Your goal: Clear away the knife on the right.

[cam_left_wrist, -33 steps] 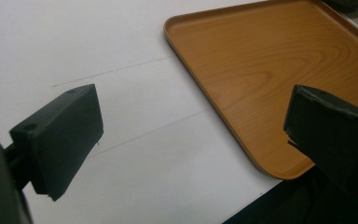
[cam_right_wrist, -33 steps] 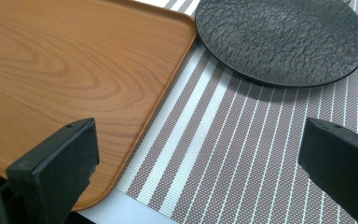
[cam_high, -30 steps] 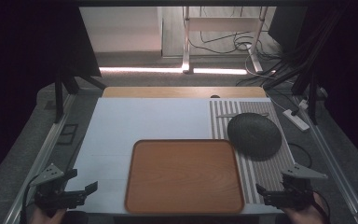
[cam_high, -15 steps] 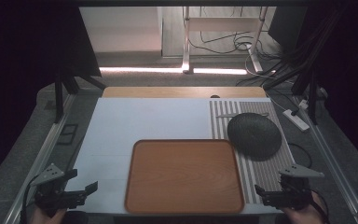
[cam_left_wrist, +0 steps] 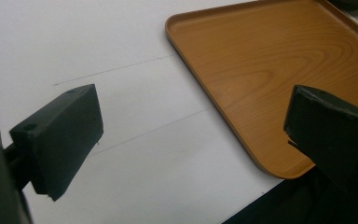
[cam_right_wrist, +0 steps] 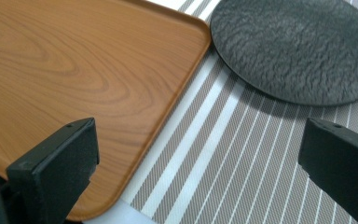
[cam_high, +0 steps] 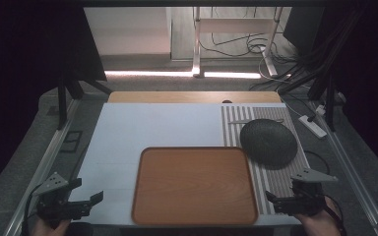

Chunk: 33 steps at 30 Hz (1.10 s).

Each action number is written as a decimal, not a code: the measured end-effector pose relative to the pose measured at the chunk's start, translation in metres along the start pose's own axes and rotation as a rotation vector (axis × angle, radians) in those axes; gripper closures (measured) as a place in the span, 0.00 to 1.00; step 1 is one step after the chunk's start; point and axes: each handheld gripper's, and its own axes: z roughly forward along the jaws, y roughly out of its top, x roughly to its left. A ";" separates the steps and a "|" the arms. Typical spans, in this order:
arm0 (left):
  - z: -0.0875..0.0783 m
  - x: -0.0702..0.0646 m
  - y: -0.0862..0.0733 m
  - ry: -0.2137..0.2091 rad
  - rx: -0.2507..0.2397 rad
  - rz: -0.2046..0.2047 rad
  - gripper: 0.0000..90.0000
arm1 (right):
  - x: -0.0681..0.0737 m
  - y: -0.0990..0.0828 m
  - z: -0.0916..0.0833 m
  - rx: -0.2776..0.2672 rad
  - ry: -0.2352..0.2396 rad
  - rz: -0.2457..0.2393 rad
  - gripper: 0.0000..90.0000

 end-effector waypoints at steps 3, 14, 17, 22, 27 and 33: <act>0.000 0.000 0.000 0.001 0.001 0.000 0.05 | 0.000 0.004 0.003 -0.006 -0.001 -0.017 0.00; 0.000 0.000 0.000 0.003 0.003 0.000 0.05 | -0.006 0.014 0.013 -0.031 0.021 -0.030 0.00; 0.000 0.000 0.000 0.003 0.002 -0.001 0.05 | -0.009 0.017 0.019 -0.025 0.034 -0.028 0.00; 0.000 0.000 0.000 0.002 0.002 -0.005 0.05 | -0.013 0.021 0.028 -0.015 0.047 -0.028 0.00; 0.000 0.000 0.000 0.001 0.001 -0.005 0.05 | -0.018 0.030 0.039 -0.020 0.063 -0.035 0.00; 0.000 0.001 0.000 -0.001 -0.001 -0.005 0.05 | -0.022 0.040 0.052 -0.022 0.094 -0.050 0.00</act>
